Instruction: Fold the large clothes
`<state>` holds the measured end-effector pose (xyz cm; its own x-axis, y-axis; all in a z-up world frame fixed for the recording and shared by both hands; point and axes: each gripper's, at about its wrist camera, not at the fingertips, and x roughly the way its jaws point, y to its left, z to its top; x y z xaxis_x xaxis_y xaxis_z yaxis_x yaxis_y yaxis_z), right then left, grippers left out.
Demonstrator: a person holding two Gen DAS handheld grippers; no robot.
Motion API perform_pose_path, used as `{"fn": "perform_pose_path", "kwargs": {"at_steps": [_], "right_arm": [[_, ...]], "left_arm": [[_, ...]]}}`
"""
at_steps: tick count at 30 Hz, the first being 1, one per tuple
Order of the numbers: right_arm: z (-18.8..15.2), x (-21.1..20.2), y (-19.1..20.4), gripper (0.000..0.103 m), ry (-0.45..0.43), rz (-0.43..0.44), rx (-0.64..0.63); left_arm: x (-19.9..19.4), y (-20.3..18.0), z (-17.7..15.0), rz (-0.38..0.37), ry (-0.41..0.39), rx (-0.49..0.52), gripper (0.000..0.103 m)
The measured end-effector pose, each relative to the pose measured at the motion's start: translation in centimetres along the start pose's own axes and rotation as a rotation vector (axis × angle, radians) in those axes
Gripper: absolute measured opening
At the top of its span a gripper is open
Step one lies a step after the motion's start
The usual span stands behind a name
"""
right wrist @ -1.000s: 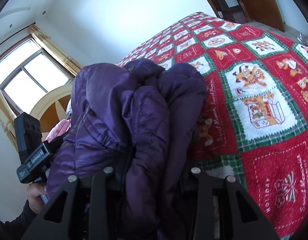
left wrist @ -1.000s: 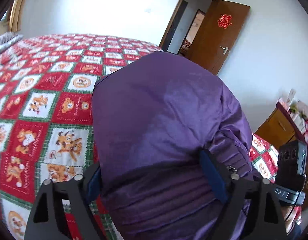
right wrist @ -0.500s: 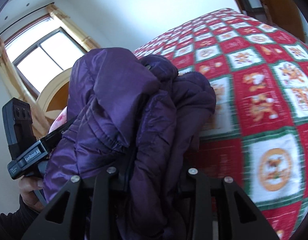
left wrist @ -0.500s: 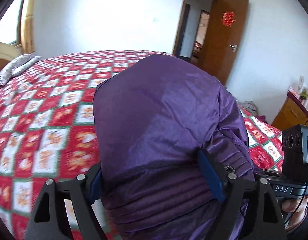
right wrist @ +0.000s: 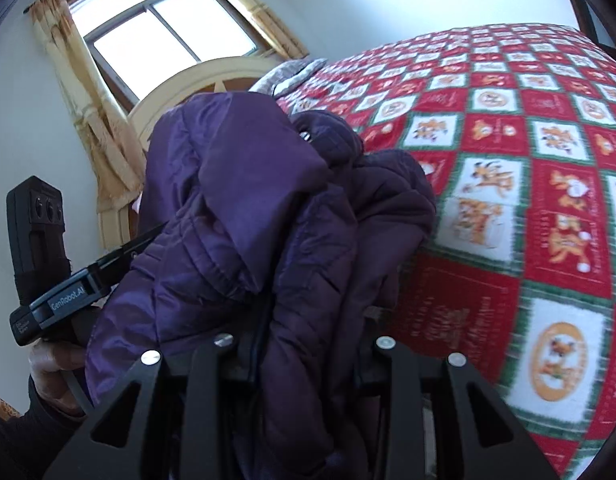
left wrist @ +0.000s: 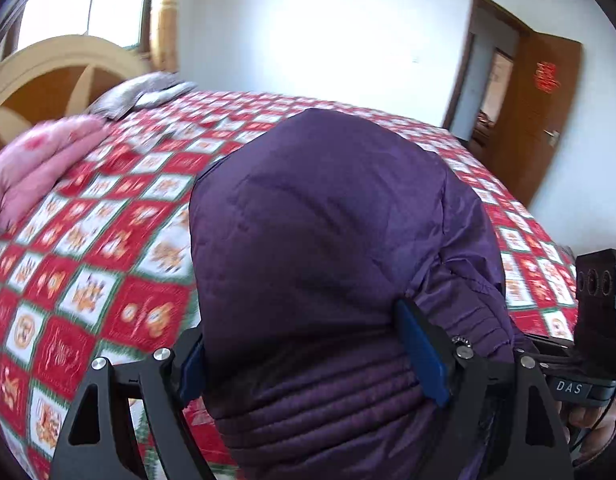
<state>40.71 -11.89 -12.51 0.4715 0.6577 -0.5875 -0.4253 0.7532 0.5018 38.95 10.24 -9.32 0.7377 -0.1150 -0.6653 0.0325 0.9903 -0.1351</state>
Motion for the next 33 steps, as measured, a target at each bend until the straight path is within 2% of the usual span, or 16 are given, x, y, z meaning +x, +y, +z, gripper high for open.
{"fn": "perform_pose_path", "kwargs": {"at_steps": [3, 5, 7, 9, 12, 22, 33], "right_arm": [[-1.1, 2.3, 0.0, 0.036, 0.037, -0.032, -0.005], [-1.1, 2.6, -0.2, 0.036, 0.037, -0.042, -0.008], [-1.0, 2.9, -0.3, 0.036, 0.05, -0.056, -0.001], [-1.2, 2.9, 0.1, 0.037, 0.063, -0.092, -0.012], [-0.8, 3.5, -0.3, 0.038, 0.081, -0.128, 0.003], [-1.2, 4.2, -1.0, 0.043, 0.115, -0.177, 0.006], [-1.5, 4.4, -1.9, 0.048, 0.109, -0.164, 0.025]], "left_arm": [[2.3, 2.1, -1.4, 0.028, 0.04, -0.016, 0.086], [2.6, 2.9, -2.1, 0.038, 0.014, -0.029, 0.091], [2.2, 2.0, -1.9, 0.111, -0.044, 0.058, 0.098], [2.2, 0.9, -1.8, 0.181, -0.08, 0.12, 0.101], [3.2, 1.3, -1.5, 0.152, -0.047, 0.094, 0.102], [4.7, 1.3, -1.9, 0.15, -0.028, 0.075, 0.102], [5.4, 1.3, -2.0, 0.14, -0.022, 0.064, 0.102]]}}
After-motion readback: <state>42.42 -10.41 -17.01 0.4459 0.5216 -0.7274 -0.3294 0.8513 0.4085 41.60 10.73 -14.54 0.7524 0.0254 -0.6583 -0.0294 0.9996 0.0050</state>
